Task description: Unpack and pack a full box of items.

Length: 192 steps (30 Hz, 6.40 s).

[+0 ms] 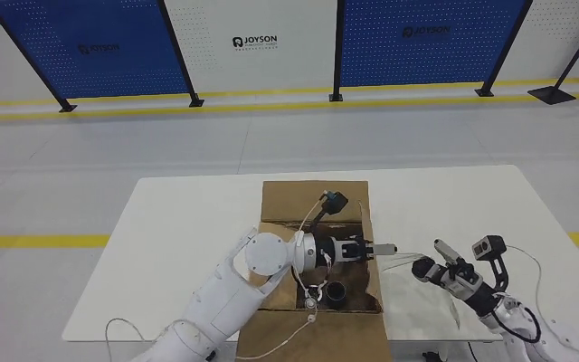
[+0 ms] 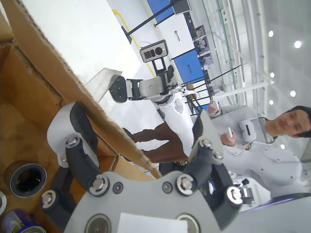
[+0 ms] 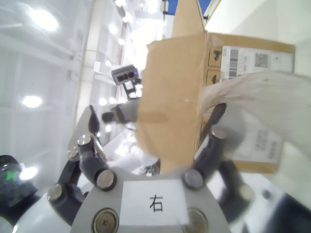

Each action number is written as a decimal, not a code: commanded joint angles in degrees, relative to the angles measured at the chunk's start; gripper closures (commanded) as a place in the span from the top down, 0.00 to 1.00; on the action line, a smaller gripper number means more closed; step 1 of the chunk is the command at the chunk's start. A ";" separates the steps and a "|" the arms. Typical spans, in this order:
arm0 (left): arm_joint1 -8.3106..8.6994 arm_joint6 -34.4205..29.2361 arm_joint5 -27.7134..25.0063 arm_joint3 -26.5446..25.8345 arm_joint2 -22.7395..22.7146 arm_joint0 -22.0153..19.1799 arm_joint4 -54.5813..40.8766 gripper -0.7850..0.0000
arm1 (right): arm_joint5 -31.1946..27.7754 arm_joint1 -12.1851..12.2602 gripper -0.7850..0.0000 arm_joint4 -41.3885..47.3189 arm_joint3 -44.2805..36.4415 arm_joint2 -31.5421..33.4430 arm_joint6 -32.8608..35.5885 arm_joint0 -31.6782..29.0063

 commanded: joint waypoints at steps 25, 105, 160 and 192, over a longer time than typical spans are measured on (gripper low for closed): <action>-7.69 4.72 -6.49 19.73 14.50 -13.94 4.98 1.00 | -1.15 0.83 1.00 4.12 -3.16 15.90 1.09 -7.67; 7.73 -5.67 15.22 -28.87 -41.33 27.35 46.79 1.00 | 7.51 -7.02 1.00 -6.69 17.88 -41.89 3.81 32.94; 9.71 -4.31 6.69 -21.96 -56.70 28.74 40.67 1.00 | 18.99 -14.57 1.00 -12.42 22.52 -53.22 1.63 44.98; 9.79 -4.24 6.43 -21.84 -56.87 28.73 40.71 1.00 | -1.95 -21.22 1.00 -5.12 36.51 -55.23 3.01 48.46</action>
